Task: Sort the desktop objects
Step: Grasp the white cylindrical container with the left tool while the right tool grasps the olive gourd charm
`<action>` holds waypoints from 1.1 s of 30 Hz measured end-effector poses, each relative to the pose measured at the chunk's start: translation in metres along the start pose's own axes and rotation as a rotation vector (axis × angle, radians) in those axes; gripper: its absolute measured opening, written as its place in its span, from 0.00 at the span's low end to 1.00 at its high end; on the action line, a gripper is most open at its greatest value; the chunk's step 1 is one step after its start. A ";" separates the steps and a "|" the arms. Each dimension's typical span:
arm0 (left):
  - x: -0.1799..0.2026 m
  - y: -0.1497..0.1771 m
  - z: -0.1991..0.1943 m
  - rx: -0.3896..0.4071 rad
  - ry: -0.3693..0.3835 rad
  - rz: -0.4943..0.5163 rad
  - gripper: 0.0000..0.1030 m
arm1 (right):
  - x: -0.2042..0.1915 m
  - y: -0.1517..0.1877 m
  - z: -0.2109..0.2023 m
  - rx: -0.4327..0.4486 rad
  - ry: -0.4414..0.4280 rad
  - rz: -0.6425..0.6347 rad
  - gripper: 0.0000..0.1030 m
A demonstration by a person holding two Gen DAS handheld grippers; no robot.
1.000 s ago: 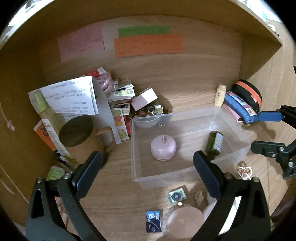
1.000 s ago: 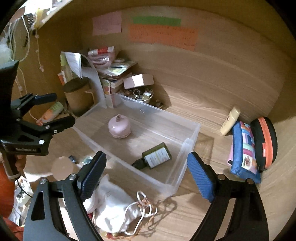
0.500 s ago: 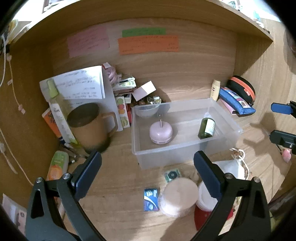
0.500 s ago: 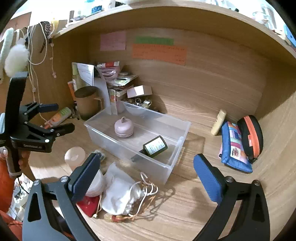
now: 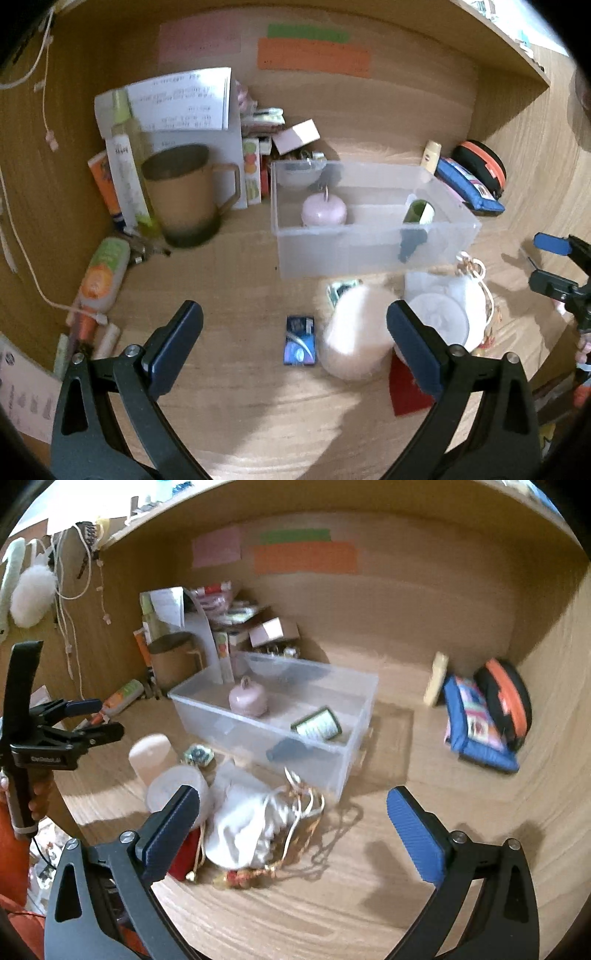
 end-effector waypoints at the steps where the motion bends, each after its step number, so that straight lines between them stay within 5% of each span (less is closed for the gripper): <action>1: 0.001 0.004 0.002 -0.006 0.006 0.001 0.98 | 0.001 0.003 0.003 -0.007 -0.001 0.006 0.98; 14: 0.021 0.028 0.037 -0.071 0.047 0.014 0.98 | -0.009 0.052 0.026 -0.074 -0.058 0.036 0.96; 33: 0.033 0.013 0.056 -0.057 0.075 0.003 0.98 | -0.036 0.074 0.057 -0.140 -0.092 -0.044 0.60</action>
Point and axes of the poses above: each gripper's, at about its wrist camera, not at the fingertips, and z roughly the way its jaws point, x to its right, y to its underside, the point moved 5 cm from there along z, roughly the way its jaws point, and after that the axes turned 8 degrees about -x, right-handed, at the moved point
